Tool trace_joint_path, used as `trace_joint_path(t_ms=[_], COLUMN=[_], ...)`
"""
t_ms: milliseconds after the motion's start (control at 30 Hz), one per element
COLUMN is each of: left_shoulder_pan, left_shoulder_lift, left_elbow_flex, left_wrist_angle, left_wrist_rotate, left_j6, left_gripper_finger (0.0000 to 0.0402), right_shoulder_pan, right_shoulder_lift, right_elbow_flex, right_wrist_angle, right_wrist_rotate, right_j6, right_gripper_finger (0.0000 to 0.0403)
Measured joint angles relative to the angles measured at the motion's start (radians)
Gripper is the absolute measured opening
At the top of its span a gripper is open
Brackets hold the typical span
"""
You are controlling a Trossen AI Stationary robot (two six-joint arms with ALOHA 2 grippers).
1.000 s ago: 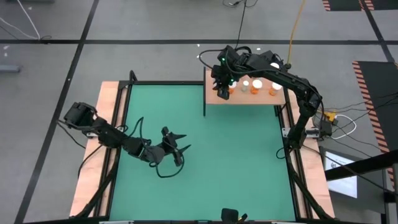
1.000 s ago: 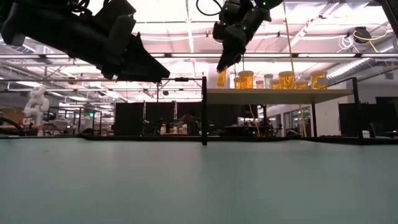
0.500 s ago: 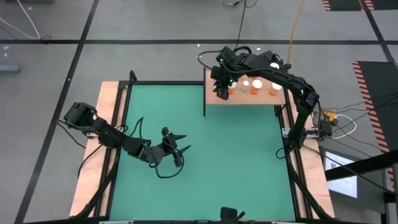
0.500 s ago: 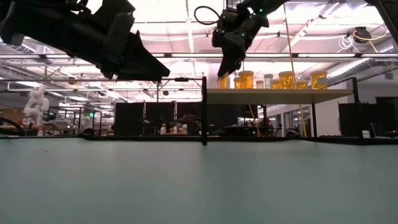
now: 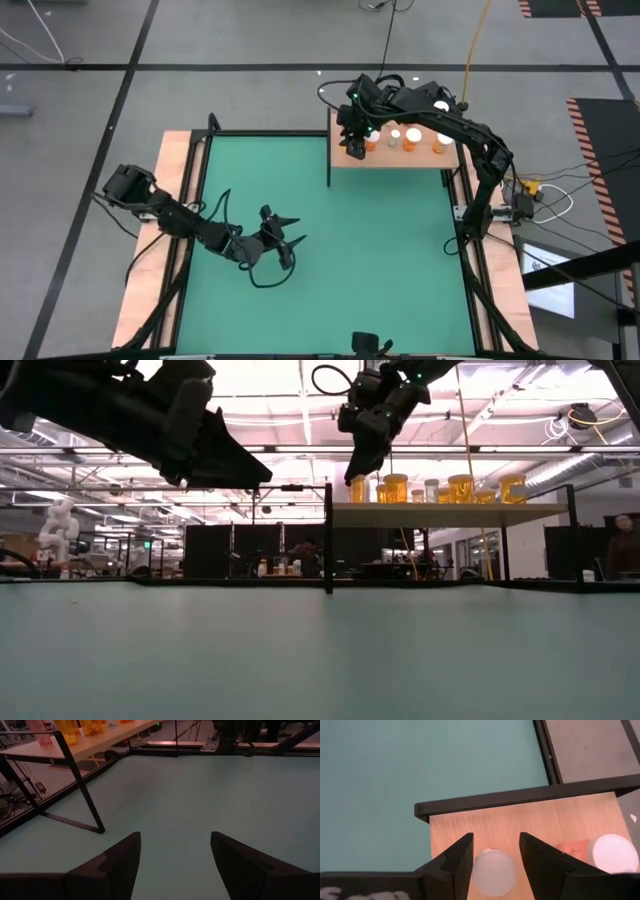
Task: Pick and place medicine bottles onto shelf by color
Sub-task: Put the light orange pill bottle on the shelf
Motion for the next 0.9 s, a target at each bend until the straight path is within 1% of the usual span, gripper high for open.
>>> trace_joint_path(t_ms=[200, 400, 567, 667, 767, 833, 900], left_shoulder_pan=[-0.002, -0.017, -0.037, -0.049, -0.057, -0.062, -0.065], left_shoulder_lift=[0.0, 0.0, 0.0, 0.0, 0.0, 0.0, 0.0], left_elbow_flex=[0.0, 0.0, 0.0, 0.0, 0.0, 0.0, 0.0], left_wrist_angle=[0.0, 0.0, 0.0, 0.0, 0.003, 0.005, 0.005], left_wrist_rotate=[0.0, 0.0, -0.001, -0.001, -0.001, -0.001, -0.001], left_j6=[-0.005, -0.01, -0.022, -0.03, -0.038, -0.04, -0.042], left_gripper_finger=[0.0243, 0.0243, 0.0243, 0.0243, 0.0243, 0.0243, 0.0243], right_shoulder_pan=[0.003, 0.025, 0.061, 0.093, 0.137, 0.173, 0.206], right_shoulder_lift=[-0.003, -0.053, -0.109, -0.132, -0.15, -0.156, -0.156], right_elbow_flex=[0.0, 0.0, 0.0, -0.001, -0.04, -0.077, -0.115], right_wrist_angle=[0.049, 0.061, -0.021, -0.088, -0.1, -0.078, -0.066], right_wrist_rotate=[0.0, 0.001, 0.002, 0.002, 0.004, 0.043, 0.113], right_j6=[-0.025, -0.043, -0.042, -0.008, 0.027, 0.034, 0.037], right_gripper_finger=[0.0155, 0.0155, 0.0155, 0.0155, 0.0149, 0.014, 0.0129])
